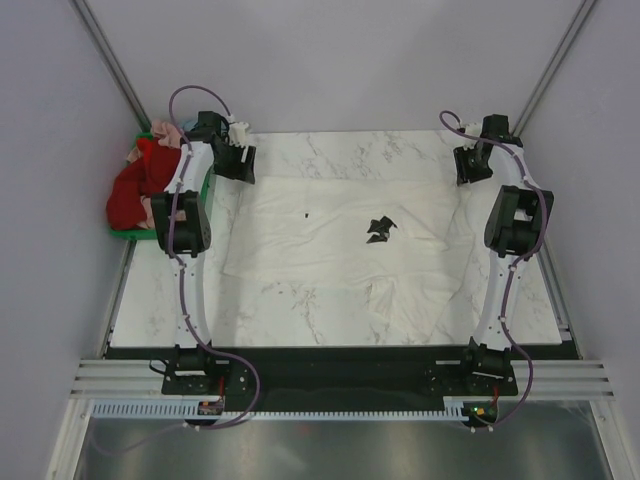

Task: Fold and stack the t-shirts
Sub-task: Fold the tshirt

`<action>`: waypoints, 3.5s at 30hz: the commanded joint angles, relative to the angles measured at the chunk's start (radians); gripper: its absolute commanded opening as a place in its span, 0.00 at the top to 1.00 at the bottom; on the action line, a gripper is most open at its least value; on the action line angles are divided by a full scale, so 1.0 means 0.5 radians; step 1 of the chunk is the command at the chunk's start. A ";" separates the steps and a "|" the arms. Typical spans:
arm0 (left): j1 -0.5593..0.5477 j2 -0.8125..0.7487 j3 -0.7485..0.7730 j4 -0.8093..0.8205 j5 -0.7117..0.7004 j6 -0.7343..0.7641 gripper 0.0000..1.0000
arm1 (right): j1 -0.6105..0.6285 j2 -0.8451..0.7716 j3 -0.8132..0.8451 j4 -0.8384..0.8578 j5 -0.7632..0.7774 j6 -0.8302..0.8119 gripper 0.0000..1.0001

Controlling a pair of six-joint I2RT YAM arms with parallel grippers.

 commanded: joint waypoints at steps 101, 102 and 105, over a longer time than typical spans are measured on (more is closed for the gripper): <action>-0.052 -0.312 0.188 0.102 -0.064 -0.138 0.98 | -0.031 -0.474 0.098 0.019 -0.312 0.094 1.00; -0.039 -0.446 0.173 0.102 -0.018 -0.144 0.98 | -0.031 -0.520 0.095 0.022 -0.303 0.097 1.00; 0.049 -0.695 0.068 0.102 0.111 -0.154 0.98 | -0.031 -0.704 0.073 0.019 -0.303 0.085 1.00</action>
